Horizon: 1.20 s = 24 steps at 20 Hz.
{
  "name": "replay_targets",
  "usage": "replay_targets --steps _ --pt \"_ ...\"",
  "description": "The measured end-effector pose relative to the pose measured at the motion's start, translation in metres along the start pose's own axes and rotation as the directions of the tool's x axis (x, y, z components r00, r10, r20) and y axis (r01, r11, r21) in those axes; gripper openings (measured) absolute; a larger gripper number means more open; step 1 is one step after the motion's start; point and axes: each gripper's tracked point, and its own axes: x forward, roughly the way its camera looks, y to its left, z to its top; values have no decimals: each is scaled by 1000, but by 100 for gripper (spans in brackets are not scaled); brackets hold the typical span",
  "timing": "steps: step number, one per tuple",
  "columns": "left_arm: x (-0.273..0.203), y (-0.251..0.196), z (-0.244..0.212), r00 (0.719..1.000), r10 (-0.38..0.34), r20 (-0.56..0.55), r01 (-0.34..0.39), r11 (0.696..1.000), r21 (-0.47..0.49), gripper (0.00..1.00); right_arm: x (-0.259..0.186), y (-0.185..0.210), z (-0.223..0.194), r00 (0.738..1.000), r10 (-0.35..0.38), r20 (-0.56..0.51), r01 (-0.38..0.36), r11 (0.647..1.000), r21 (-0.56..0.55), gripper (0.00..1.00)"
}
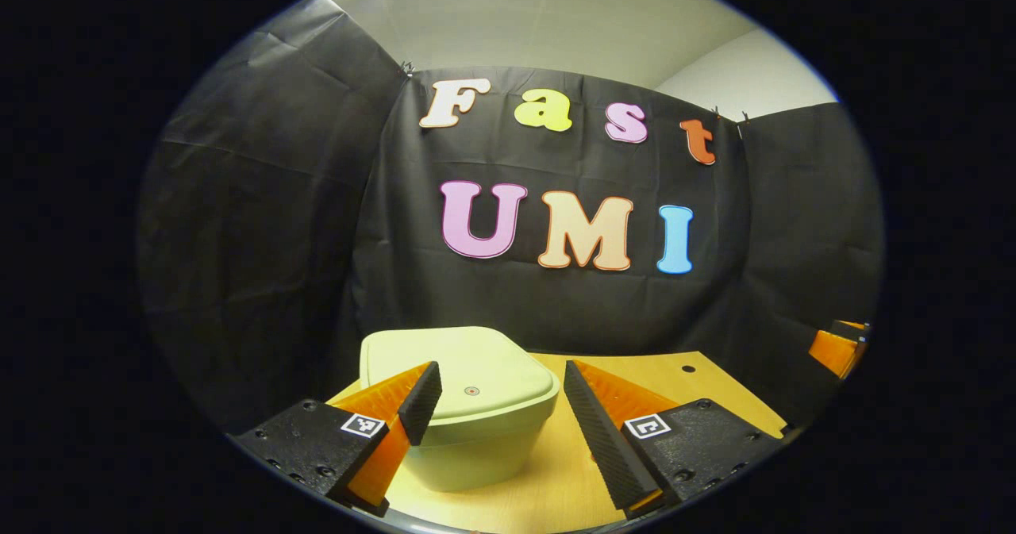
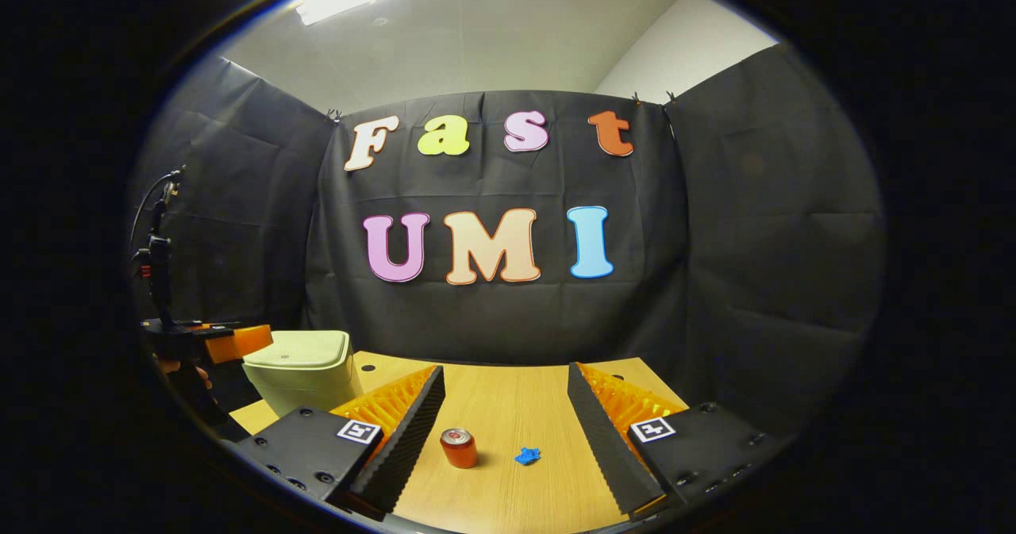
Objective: Press the lid of the desktop garbage bin to open it, pick up the crumpled paper on the desktop and throw it into the bin, then pick up the pop can on the desktop and drop it into the bin, and finally close the garbage bin lid.
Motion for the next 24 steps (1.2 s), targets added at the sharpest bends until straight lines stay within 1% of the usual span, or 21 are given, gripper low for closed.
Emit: replay_targets --steps 1,2,3,4,5,6,7,8,9,10,11,12,14,16,17,18,21,24 --pt "0 3 0 1000 8 0 -8 1000 2 91 0 -1 1 1000 -1 1 1 1000 -2 96" --pt "0 6 1 1000 13 2 -13 1000 1 90 0 -1 0 1000 -3 0 3 1000 -3 98" --pt "1 8 1 1000 16 3 -16 1000 -1 89 0 -1 0 1000 -4 -3 4 1000 -3 98" --pt "3 10 2 1000 19 1 -19 1000 0 92 -1 -1 -1 1000 -5 -6 5 1000 -3 98" --pt "5 14 3 1000 28 0 -28 1000 4 88 -2 -1 -1 1000 -5 -7 5 1000 -2 98" --pt "6 17 4 999 33 -7 -33 999 9 86 -2 -2 0 1000 -7 -6 7 1000 -2 98" --pt "7 14 4 1000 21 -8 -21 1000 13 84 -3 -3 1 1000 -10 -2 10 1000 -2 98" --pt "9 14 6 1000 18 -4 -18 1000 20 75 -4 -3 0 1000 -12 -1 12 1000 -1 98" --pt "12 18 8 1000 25 4 -25 999 26 71 -4 -3 0 1000 -13 -3 13 1000 -1 98" --pt "14 16 10 1000 16 10 -16 999 32 57 -4 -3 -2 1000 -12 -9 12 1000 0 98" --pt "17 14 11 1000 1 14 -1 999 35 53 -4 -2 -2 1000 -11 -12 11 1000 0 98" --pt "19 15 12 1000 4 15 -4 999 41 42 -5 -2 -1 1000 -12 -11 12 1000 -2 98" --pt "27 24 11 999 27 24 -28 998 50 35 -4 -1 -2 1000 -13 -11 13 1000 -9 98" --pt "31 24 8 999 36 19 -37 999 30 21 -2 -2 -3 1000 -21 -12 21 1000 -20 98" --pt "35 27 7 999 46 20 -46 999 21 17 -1 -1 -5 1000 -22 -19 22 1000 -21 96" --pt "38 28 6 998 51 19 -52 999 18 0 -1 0 -7 999 -21 -26 20 1000 -20 98" --pt "46 38 -4 997 75 5 -75 997 27 0 0 0 -6 999 -28 -27 27 999 -20 98" --pt "51 44 -15 997 82 -12 -82 995 51 0 4 -3 -8 999 -41 -31 41 999 -22 98"
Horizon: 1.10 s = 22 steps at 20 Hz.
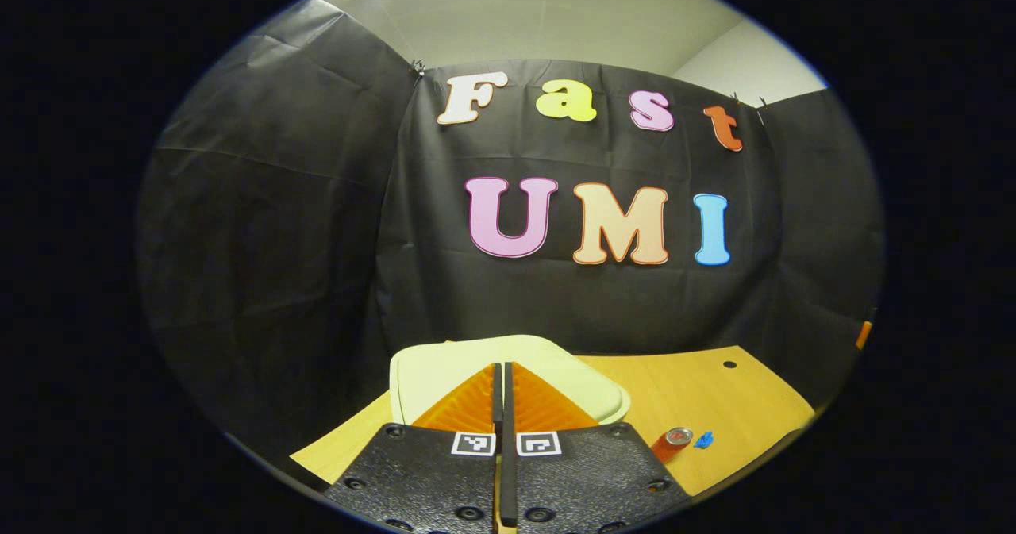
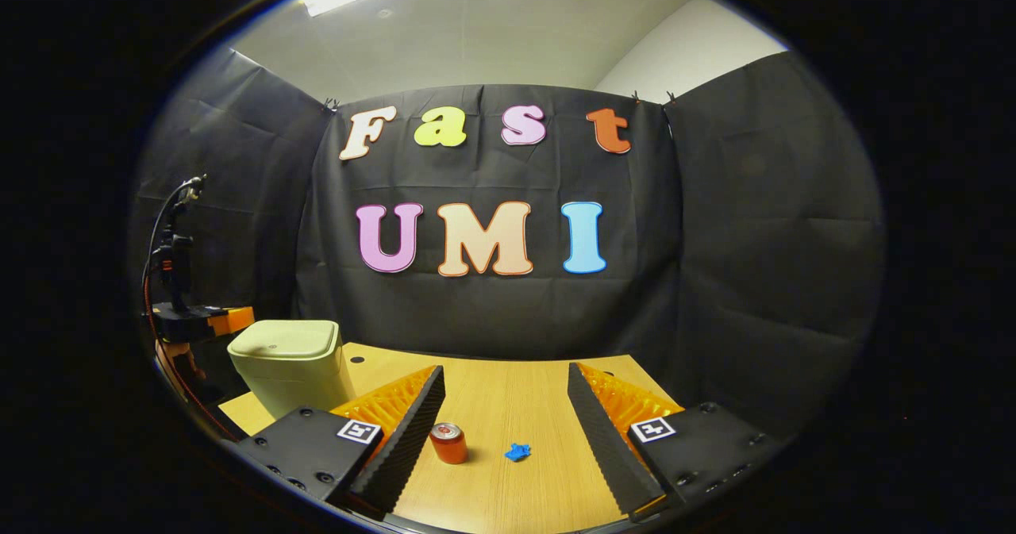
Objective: Press the lid of the desktop garbage bin to open it, pick up the crumpled paper on the desktop and throw it into the bin, then pick up the pop can on the desktop and drop it into the bin, and finally close the garbage bin lid.
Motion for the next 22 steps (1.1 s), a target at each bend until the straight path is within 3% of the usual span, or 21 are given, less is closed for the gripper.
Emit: replay_targets --steps 8,12,22 --pt "7 -4 -46 994 -13 -111 12 1000 -15 0 6 -2 -3 1000 -13 -17 13 1000 7 98" --pt "9 -6 -39 999 29 -42 -29 999 -13 0 10 3 -13 999 2 -47 -2 1000 5 98" --pt "6 -5 -43 998 61 -16 -61 998 11 0 18 25 -17 996 64 -59 -66 997 -30 98"
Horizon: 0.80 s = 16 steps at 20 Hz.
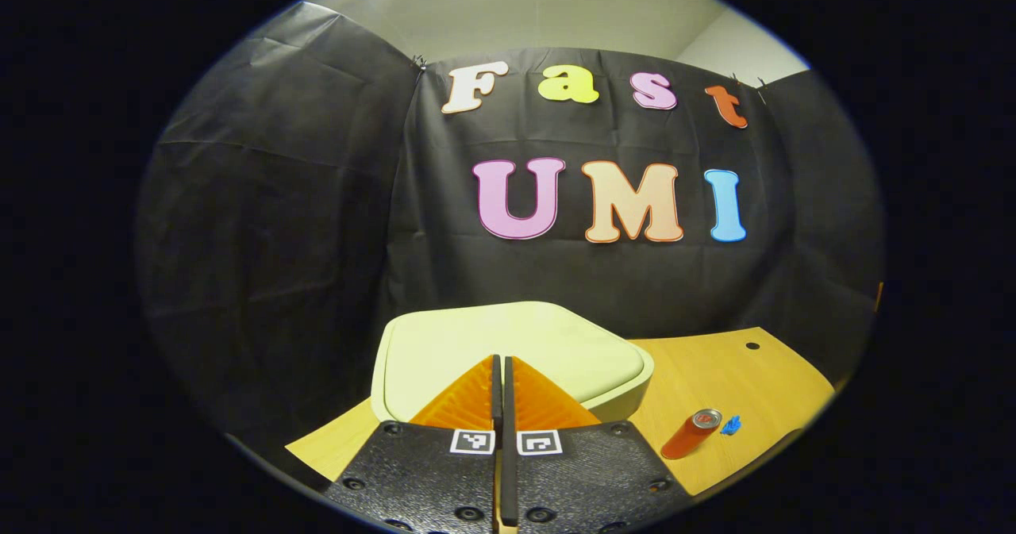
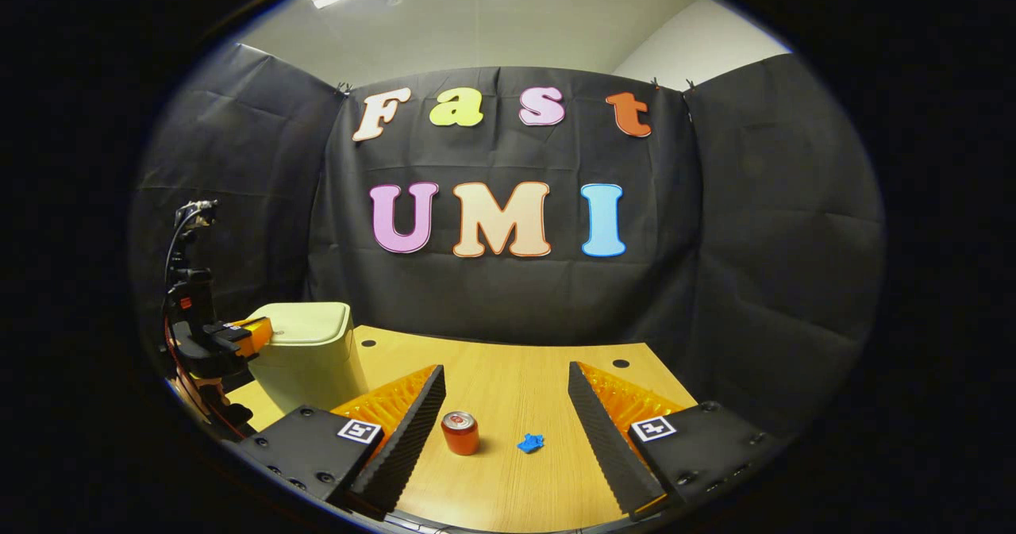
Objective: Press the lid of the desktop garbage bin to open it, pick up the crumpled paper on the desktop and throw it into the bin, then pick up the pop can on the desktop and drop it into the bin, and finally close the garbage bin lid.
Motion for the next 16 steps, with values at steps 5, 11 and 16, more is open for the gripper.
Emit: replay_targets --steps 5,11,16 --pt "0 -1 4 999 -34 8 34 999 -6 0 -1 5 -7 1000 25 -16 -25 1000 -6 98" --pt "4 -3 15 998 -56 -17 57 997 58 0 -5 -2 -12 999 27 -29 -27 999 -25 98" --pt "-3 3 39 999 -43 16 43 998 37 0 -3 -8 -9 999 31 -25 -32 999 -33 98"
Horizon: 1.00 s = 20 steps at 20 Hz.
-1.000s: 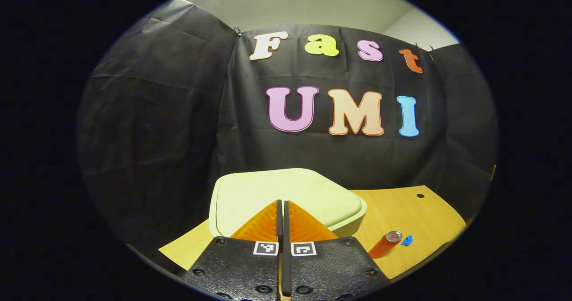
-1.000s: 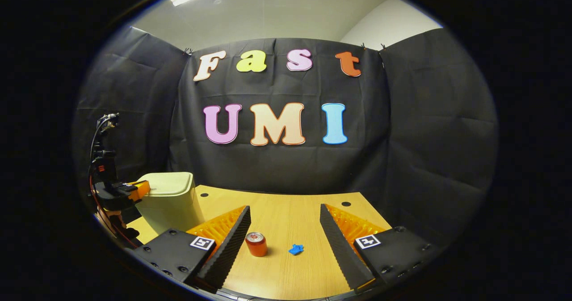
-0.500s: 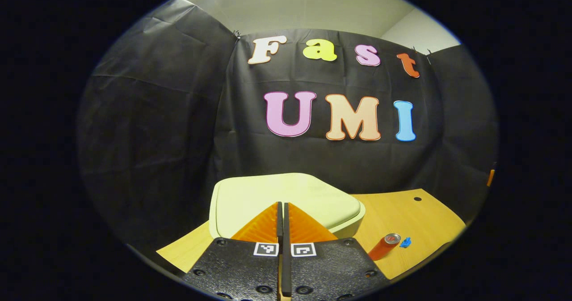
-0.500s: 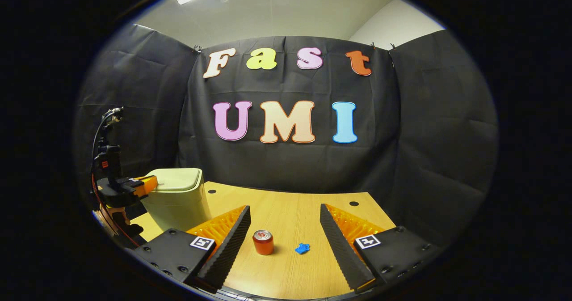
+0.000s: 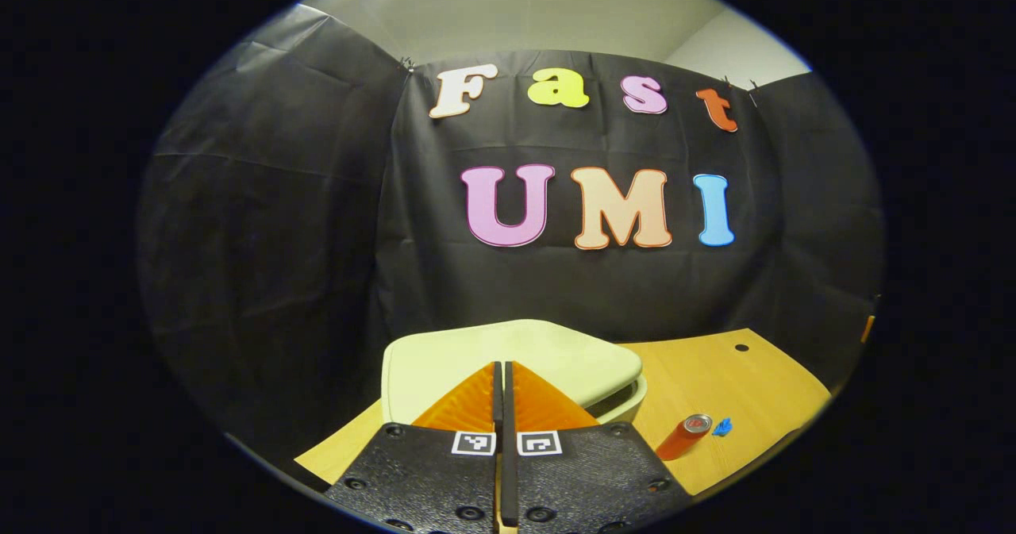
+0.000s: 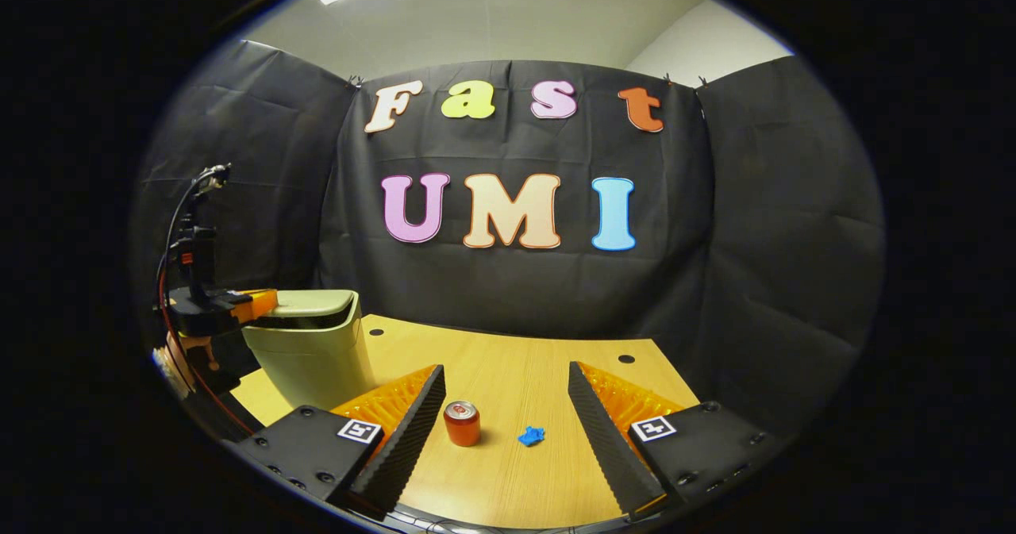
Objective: Press the lid of the desktop garbage bin to open it, pick up the crumpled paper on the desktop and throw it into the bin, then pick up the pop can on the desktop and drop it into the bin, and finally close the garbage bin lid.
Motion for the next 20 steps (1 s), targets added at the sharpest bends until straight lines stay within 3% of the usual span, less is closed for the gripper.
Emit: replay_targets --steps 7,11,19,20 --pt "-24 1 31 997 14 71 -11 999 -41 0 19 -3 -7 999 43 -14 -43 999 -1 98" --pt "-42 -16 34 996 -18 91 21 999 -34 0 37 -9 -21 998 60 -35 -60 998 -6 98" --pt "-53 -55 11 996 -83 40 85 996 -41 0 91 -44 -87 984 70 -163 -62 997 52 98" --pt "-52 -60 7 995 -93 26 94 995 -38 7 99 -47 -99 977 71 -202 -60 996 60 98"
